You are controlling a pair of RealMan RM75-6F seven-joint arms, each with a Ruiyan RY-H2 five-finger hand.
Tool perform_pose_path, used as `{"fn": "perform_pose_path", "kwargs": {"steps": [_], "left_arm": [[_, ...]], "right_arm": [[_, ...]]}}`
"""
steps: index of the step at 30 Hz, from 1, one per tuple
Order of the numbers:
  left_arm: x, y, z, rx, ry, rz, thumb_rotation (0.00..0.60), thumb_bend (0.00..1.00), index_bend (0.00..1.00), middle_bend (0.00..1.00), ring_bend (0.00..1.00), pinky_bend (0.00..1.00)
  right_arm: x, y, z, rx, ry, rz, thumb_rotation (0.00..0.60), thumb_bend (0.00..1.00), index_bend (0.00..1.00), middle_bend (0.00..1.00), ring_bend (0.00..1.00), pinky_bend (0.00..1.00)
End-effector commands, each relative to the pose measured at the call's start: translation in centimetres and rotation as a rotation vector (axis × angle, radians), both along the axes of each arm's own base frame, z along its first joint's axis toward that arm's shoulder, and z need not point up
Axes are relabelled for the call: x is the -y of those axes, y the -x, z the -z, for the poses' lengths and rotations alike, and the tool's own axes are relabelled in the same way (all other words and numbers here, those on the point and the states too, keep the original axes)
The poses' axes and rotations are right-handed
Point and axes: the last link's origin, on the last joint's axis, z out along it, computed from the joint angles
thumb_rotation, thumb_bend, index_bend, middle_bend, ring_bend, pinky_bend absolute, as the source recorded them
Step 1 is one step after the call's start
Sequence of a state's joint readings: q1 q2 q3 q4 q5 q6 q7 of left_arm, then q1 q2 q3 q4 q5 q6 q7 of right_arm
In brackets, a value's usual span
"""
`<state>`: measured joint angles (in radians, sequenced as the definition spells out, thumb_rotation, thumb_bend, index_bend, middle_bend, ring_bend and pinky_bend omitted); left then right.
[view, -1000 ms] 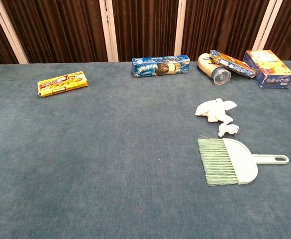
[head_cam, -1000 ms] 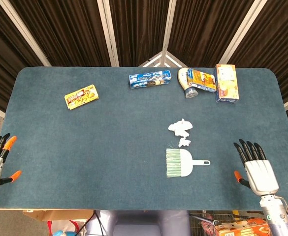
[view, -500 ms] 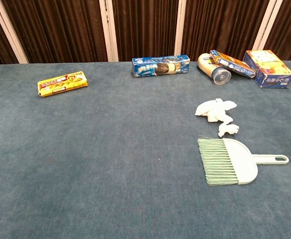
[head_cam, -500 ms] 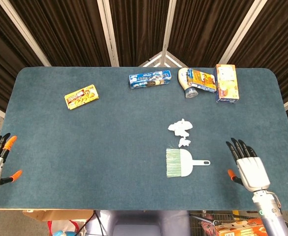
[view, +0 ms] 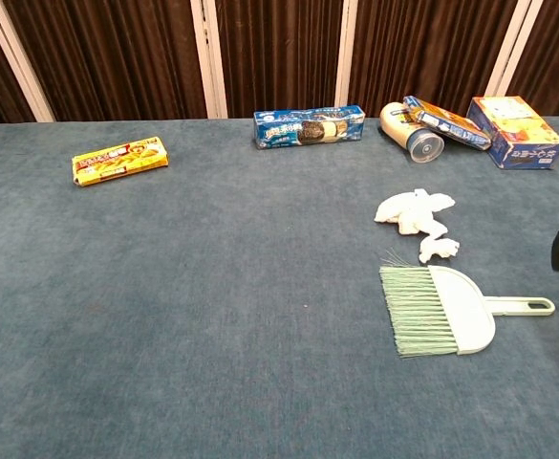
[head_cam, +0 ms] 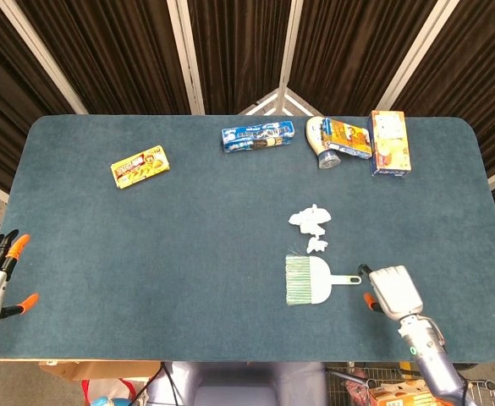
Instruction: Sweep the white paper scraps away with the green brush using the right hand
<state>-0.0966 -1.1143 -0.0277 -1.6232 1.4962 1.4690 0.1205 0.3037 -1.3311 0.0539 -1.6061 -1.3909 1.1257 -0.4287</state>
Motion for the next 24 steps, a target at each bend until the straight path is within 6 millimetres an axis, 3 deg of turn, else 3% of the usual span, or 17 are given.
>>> {"fn": "perform_pose_path", "kwargs": {"steps": [1, 11, 24], "left_arm": [[0.0, 0.0, 0.0, 0.001, 0.003, 0.002, 0.6, 0.0, 0.0, 0.0, 0.0, 0.0], [0.0, 0.0, 0.0, 0.006, 0.005, 0.0, 0.6, 0.0, 0.0, 0.0, 0.0, 0.0], [0.0, 0.0, 0.1, 0.005, 0.008, 0.0, 0.6, 0.0, 0.0, 0.0, 0.0, 0.0]], "right_arm": [[0.5, -0.2, 1.2, -0.016, -0.015, 0.01, 0.6, 0.32, 0.43, 0.93, 0.99, 0.98], [2.1, -0.1, 3.3, -0.033, -0.006, 0.042, 0.6, 0.32, 0.46, 0.93, 0.99, 0.98], [2.8, 0.4, 4.2, -0.035, 0.031, 0.066, 0.6, 0.32, 0.49, 0.93, 0.99, 0.98]]}}
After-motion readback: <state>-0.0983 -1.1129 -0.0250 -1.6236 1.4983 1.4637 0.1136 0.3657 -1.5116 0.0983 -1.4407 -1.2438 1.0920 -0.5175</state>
